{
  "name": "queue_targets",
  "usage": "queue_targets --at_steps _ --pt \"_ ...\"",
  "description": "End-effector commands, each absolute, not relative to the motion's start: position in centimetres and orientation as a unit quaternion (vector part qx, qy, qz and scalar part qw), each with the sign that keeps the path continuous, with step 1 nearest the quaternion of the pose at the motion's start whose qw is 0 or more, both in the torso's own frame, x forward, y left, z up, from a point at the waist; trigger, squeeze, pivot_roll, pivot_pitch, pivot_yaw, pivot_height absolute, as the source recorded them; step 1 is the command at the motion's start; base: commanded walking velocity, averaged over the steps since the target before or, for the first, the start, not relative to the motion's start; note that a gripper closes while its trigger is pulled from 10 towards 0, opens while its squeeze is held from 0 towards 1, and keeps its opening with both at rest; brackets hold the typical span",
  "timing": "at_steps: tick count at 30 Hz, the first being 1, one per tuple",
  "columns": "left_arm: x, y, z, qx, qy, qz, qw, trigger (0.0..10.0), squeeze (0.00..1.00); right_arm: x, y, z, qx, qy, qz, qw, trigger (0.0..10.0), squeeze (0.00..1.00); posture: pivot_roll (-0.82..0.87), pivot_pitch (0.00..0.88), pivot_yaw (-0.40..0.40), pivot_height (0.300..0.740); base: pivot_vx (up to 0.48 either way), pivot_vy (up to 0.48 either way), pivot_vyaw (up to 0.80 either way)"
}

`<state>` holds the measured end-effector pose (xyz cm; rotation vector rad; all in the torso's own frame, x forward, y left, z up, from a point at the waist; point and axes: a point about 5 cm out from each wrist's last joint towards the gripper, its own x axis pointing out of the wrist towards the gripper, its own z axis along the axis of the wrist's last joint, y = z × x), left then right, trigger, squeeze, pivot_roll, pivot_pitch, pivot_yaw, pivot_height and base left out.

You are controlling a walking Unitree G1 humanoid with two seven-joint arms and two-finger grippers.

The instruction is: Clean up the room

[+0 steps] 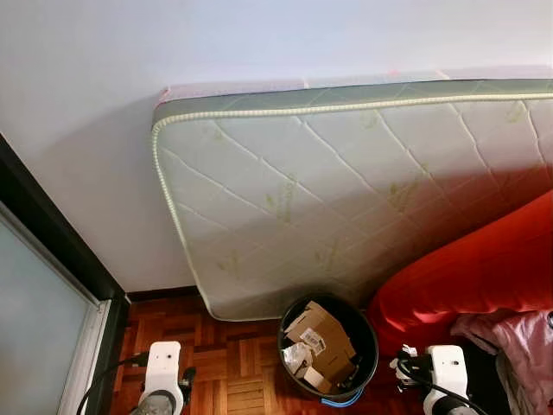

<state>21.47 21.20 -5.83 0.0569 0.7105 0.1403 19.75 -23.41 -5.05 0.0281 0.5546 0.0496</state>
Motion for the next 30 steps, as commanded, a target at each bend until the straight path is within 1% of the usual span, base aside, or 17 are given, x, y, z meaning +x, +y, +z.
queue_targets --at_steps 1,2,3,4,5,6,11,15,23,30 --pt "20.4 21.7 -6.4 0.030 0.366 0.077 0.927 10.0 0.00 19.9 -22.9 -5.0 0.008 0.269 0.033 0.962 10.0 0.00 0.00 0.069 -0.018 0.721 0.000 0.000 0.00" --pt "20.4 21.6 -6.4 0.030 0.367 0.077 0.927 10.0 0.00 20.2 -22.6 -4.9 0.007 0.265 0.036 0.963 10.0 0.00 0.00 0.069 -0.018 0.721 0.000 0.000 0.00" --pt "20.3 21.6 -6.4 0.031 0.367 0.076 0.927 10.0 0.00 22.8 -19.5 -4.0 0.006 0.234 0.052 0.971 10.0 0.00 0.02 0.074 -0.016 0.721 0.000 0.000 0.00" --pt "20.4 21.6 -6.4 0.031 0.366 0.076 0.927 10.0 0.00 24.6 -17.2 -3.0 0.007 0.210 0.064 0.976 10.0 0.00 0.02 0.082 -0.013 0.721 0.000 0.000 0.00" --pt "20.4 21.7 -6.4 0.031 0.365 0.076 0.927 10.0 0.00 25.7 -15.6 -2.3 0.007 0.194 0.071 0.978 10.0 0.00 0.02 0.087 -0.008 0.721 0.000 0.000 0.00" --pt "20.5 21.8 -6.3 0.033 0.364 0.075 0.928 10.0 0.00 26.3 -14.6 -1.9 0.009 0.187 0.076 0.979 10.0 0.00 0.02 0.092 0.002 0.721 0.000 0.000 0.00" --pt "20.5 22.4 -6.2 0.044 0.365 0.070 0.927 10.0 0.00 26.4 -14.0 -1.8 0.029 0.182 0.070 0.980 10.0 0.00 -0.01 0.110 0.026 0.721 0.000 0.000 0.00" --pt "20.6 22.3 -6.1 0.051 0.367 0.060 0.927 10.0 0.00 26.1 -14.0 -2.0 0.031 0.185 0.064 0.980 10.0 0.00 -0.01 0.117 0.032 0.721 0.000 0.000 0.00" --pt "20.6 22.3 -6.1 0.053 0.365 0.055 0.928 10.0 0.00 25.2 -14.7 -2.9 0.035 0.207 0.024 0.978 10.0 0.00 -0.01 0.140 0.034 0.721 0.000 0.000 0.00" --pt "20.5 22.2 -6.2 0.052 0.366 0.052 0.928 10.0 0.00 25.2 -15.3 -2.9 0.038 0.209 -0.001 0.977 10.0 0.00 -0.01 0.148 0.032 0.721 0.000 0.000 0.00"
